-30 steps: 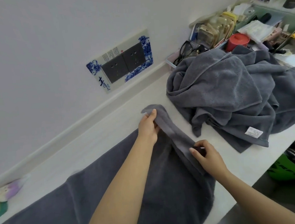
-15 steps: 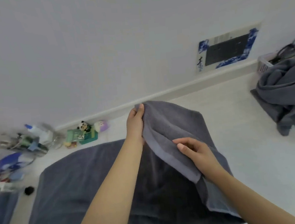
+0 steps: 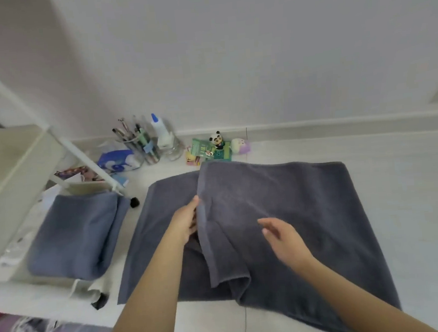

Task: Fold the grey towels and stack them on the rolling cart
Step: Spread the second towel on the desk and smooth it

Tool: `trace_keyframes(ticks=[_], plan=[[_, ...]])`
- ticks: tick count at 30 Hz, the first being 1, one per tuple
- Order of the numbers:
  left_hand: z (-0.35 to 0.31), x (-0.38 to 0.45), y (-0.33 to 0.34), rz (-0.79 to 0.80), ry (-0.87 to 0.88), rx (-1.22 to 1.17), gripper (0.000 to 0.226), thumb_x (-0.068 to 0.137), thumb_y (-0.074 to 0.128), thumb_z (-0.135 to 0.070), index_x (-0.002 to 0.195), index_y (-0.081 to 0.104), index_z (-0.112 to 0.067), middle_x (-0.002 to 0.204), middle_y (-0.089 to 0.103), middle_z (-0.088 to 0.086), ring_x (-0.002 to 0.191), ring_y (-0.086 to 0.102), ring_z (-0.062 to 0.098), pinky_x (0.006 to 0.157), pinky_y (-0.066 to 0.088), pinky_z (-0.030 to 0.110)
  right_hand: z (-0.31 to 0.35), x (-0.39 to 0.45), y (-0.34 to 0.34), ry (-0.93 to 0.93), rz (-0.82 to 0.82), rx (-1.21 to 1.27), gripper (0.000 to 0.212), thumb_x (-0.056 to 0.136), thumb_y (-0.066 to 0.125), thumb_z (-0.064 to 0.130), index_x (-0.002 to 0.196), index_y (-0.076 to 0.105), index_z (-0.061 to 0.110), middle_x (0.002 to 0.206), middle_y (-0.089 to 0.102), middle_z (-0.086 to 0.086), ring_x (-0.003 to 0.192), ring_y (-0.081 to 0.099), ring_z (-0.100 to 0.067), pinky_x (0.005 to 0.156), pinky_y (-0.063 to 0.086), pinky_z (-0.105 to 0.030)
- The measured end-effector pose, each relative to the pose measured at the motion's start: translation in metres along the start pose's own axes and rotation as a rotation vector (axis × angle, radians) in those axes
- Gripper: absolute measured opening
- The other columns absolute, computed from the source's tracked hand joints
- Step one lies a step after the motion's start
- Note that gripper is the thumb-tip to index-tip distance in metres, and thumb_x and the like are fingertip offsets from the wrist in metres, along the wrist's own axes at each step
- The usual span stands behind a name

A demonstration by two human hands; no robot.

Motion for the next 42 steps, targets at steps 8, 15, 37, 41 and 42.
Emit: trace_keyframes(ticks=[8,15,37,41,42], plan=[[0.039,0.005,0.032,-0.041,0.061,0.301,0.05,0.09,0.063,-0.034,0.133,0.046,-0.015,0.129,0.055,0.003,0.112,0.055,0.024,0.092,0.048,0.039,-0.089,-0.017,-0.025,0.037,-0.006,-0.7,0.075,0.08,-0.01,0.058,0.149,0.008,0.035,0.157,0.004,0.014,0.145,0.001,-0.011,0.116,-0.001,-0.031],[0.057,-0.015,0.153,0.15,0.073,0.363,0.047,0.092,0.06,-0.033,0.134,0.045,-0.016,0.132,0.053,0.002,0.114,0.054,0.021,0.096,0.047,0.036,-0.159,-0.032,-0.129,0.193,-0.08,-0.778,0.062,0.089,-0.002,0.058,0.148,-0.001,0.037,0.153,-0.006,0.017,0.146,-0.004,-0.012,0.116,-0.007,-0.03],[0.027,-0.03,0.329,0.066,0.575,1.226,0.069,0.097,0.036,-0.051,0.153,0.007,-0.022,0.159,0.013,0.008,0.146,0.011,0.027,0.118,0.011,0.046,-0.202,-0.05,-0.251,0.411,-0.265,-0.663,0.065,0.094,0.025,0.057,0.148,0.025,0.021,0.152,0.023,-0.015,0.136,0.02,-0.035,0.112,0.015,-0.047],[0.037,-0.025,0.318,0.066,0.602,1.57,0.066,0.098,0.016,-0.056,0.153,-0.002,-0.025,0.161,0.0,0.004,0.147,0.001,0.024,0.119,0.007,0.046,-0.21,-0.063,-0.198,0.341,-0.097,-0.711,0.105,0.06,-0.02,0.086,0.148,-0.013,0.031,0.156,-0.018,-0.015,0.142,-0.019,-0.032,0.111,-0.017,-0.045],[0.037,-0.027,0.31,0.031,0.599,1.594,0.066,0.098,0.015,-0.057,0.153,0.001,-0.024,0.161,0.004,0.005,0.147,0.004,0.025,0.118,0.012,0.046,-0.213,-0.06,-0.197,0.32,-0.074,-0.716,0.106,0.055,-0.022,0.087,0.146,-0.017,0.033,0.155,-0.022,-0.013,0.142,-0.023,-0.03,0.111,-0.019,-0.044]])
Point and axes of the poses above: each hand's wrist, its own x-axis towards the middle knuckle, its own y-axis out of the palm, z = x × y, the point moved 10 cm from there along x, towards the middle knuckle
